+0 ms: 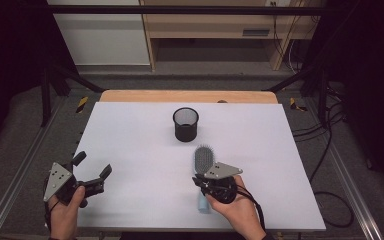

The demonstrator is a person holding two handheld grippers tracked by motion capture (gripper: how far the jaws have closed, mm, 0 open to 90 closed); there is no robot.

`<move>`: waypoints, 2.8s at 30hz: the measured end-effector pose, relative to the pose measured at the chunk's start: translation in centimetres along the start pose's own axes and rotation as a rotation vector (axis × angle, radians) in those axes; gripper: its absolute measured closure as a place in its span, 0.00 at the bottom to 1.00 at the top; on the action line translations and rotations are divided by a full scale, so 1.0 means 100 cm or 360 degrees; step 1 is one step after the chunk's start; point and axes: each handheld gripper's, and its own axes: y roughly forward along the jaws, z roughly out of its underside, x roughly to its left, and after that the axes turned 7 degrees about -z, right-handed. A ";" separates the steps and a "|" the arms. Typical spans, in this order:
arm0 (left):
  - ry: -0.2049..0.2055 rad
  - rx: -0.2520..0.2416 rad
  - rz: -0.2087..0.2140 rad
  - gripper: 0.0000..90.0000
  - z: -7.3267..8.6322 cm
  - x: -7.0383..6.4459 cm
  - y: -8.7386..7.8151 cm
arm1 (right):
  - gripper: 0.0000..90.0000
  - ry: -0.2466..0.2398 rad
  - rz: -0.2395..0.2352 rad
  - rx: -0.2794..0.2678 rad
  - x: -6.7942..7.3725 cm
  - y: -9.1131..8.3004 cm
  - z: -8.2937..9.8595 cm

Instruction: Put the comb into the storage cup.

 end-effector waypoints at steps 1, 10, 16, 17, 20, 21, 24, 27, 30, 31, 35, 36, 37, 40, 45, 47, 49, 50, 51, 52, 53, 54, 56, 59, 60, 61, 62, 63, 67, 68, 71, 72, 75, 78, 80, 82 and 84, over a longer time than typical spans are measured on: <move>-0.0002 -0.0001 -0.0002 0.02 0.000 0.001 0.000 | 0.94 0.0008 -0.0008 0.0014 0.001 0.001 0.000; 0.0009 0.0001 0.0003 0.02 -0.001 0.000 0.000 | 1.00 0.0006 -0.0045 0.0186 0.010 0.011 0.009; 0.0014 0.0003 0.0005 0.02 -0.001 -0.001 0.001 | 1.00 0.0029 -0.0056 0.0265 0.012 0.013 0.015; 0.0014 0.0003 0.0005 0.02 -0.001 -0.001 0.001 | 1.00 0.0029 -0.0056 0.0265 0.012 0.013 0.015; 0.0015 0.0004 0.0009 0.02 -0.001 -0.001 0.001 | 1.00 0.0038 -0.0060 0.0300 0.013 0.015 0.018; 0.0015 0.0004 0.0009 0.01 -0.001 -0.001 0.001 | 1.00 0.0040 -0.0062 0.0304 0.014 0.015 0.018; 0.0015 0.0005 0.0010 0.02 -0.001 -0.001 0.001 | 1.00 0.0030 -0.0066 0.0329 0.015 0.017 0.019; 0.0016 0.0005 0.0012 0.02 -0.001 -0.001 0.001 | 1.00 0.0021 -0.0071 0.0359 0.017 0.020 0.020; 0.0021 0.0006 0.0014 0.01 -0.001 -0.002 0.001 | 1.00 0.0016 -0.0076 0.0377 0.018 0.021 0.021; 0.0021 0.0007 0.0015 0.02 -0.001 -0.002 0.001 | 1.00 0.0018 -0.0072 0.0385 0.019 0.021 0.022; 0.0021 0.0008 0.0016 0.02 -0.001 -0.002 0.001 | 1.00 -0.0004 -0.0076 0.0418 0.021 0.021 0.024; 0.0022 0.0008 0.0017 0.02 -0.001 -0.002 0.001 | 1.00 -0.0004 -0.0076 0.0418 0.021 0.021 0.024; 0.0022 0.0008 0.0019 0.02 -0.001 -0.002 0.001 | 1.00 -0.0005 -0.0081 0.0427 0.022 0.021 0.025; 0.0022 0.0007 0.0020 0.02 -0.001 -0.002 0.001 | 1.00 -0.0025 -0.0082 0.0454 0.025 0.021 0.024; 0.0021 0.0005 0.0022 0.02 -0.001 -0.002 0.001 | 1.00 -0.0076 -0.0052 0.0523 0.028 0.022 0.023; 0.0022 0.0006 0.0024 0.02 -0.001 -0.002 0.002 | 1.00 -0.0085 -0.0039 0.0546 0.028 0.021 0.022; 0.0022 0.0005 0.0025 0.01 -0.001 -0.002 0.002 | 1.00 -0.0087 -0.0029 0.0572 0.027 0.020 0.023; 0.0022 0.0005 0.0025 0.02 -0.001 -0.002 0.002 | 1.00 -0.0087 -0.0019 0.0582 0.027 0.020 0.023; 0.0024 0.0005 0.0026 0.02 -0.001 -0.002 0.002 | 1.00 -0.0093 -0.0014 0.0591 0.027 0.019 0.023; 0.0024 0.0005 0.0025 0.01 -0.001 -0.002 0.001 | 1.00 -0.0098 -0.0009 0.0599 0.026 0.017 0.024; 0.0024 0.0005 0.0025 0.02 -0.001 -0.002 0.001 | 1.00 -0.0096 -0.0002 0.0604 0.025 0.016 0.024; 0.0024 0.0005 0.0025 0.02 -0.001 -0.002 0.001 | 1.00 -0.0089 0.0007 0.0607 0.024 0.014 0.025; 0.0023 0.0005 0.0025 0.02 -0.001 -0.002 0.002 | 1.00 -0.0098 0.0021 0.0621 0.021 0.010 0.026; 0.0025 0.0008 0.0027 0.02 -0.001 -0.002 0.002 | 1.00 -0.0095 0.0040 0.0632 0.016 0.004 0.028; 0.0026 0.0008 0.0027 0.02 -0.001 -0.002 0.002 | 1.00 -0.0095 0.0040 0.0632 0.016 0.004 0.028; 0.0027 0.0009 0.0027 0.02 -0.001 -0.002 0.002 | 1.00 -0.0091 0.0056 0.0640 0.012 0.000 0.029; 0.0027 0.0009 0.0027 0.02 -0.001 -0.002 0.002 | 1.00 -0.0086 0.0065 0.0644 0.010 -0.002 0.030; 0.0027 0.0009 0.0027 0.02 -0.001 -0.002 0.002 | 1.00 -0.0086 0.0069 0.0646 0.008 -0.004 0.031; 0.0027 0.0010 0.0026 0.02 -0.001 -0.002 0.002 | 1.00 -0.0069 0.0101 0.0647 0.000 -0.012 0.034; 0.0029 0.0012 0.0026 0.02 -0.001 -0.002 0.002 | 1.00 -0.0068 0.0103 0.0648 -0.002 -0.014 0.034; 0.0029 0.0011 0.0026 0.01 -0.001 -0.003 0.002 | 1.00 -0.0065 0.0125 0.0652 -0.007 -0.018 0.036; 0.0029 0.0012 0.0026 0.02 -0.001 -0.003 0.002 | 1.00 -0.0063 0.0127 0.0655 -0.009 -0.019 0.037; 0.0030 0.0013 0.0027 0.02 -0.001 -0.003 0.002 | 1.00 -0.0053 0.0147 0.0659 -0.015 -0.023 0.039; 0.0030 0.0014 0.0028 0.02 -0.001 -0.003 0.002 | 1.00 -0.0047 0.0167 0.0670 -0.021 -0.026 0.040; 0.0031 0.0015 0.0027 0.01 -0.001 -0.003 0.002 | 1.00 -0.0044 0.0174 0.0670 -0.023 -0.027 0.041; 0.0033 0.0015 0.0027 0.01 -0.001 -0.003 0.002 | 1.00 -0.0040 0.0181 0.0671 -0.027 -0.029 0.041; 0.0033 0.0016 0.0026 0.02 -0.001 -0.003 0.002 | 1.00 -0.0029 0.0189 0.0671 -0.032 -0.030 0.043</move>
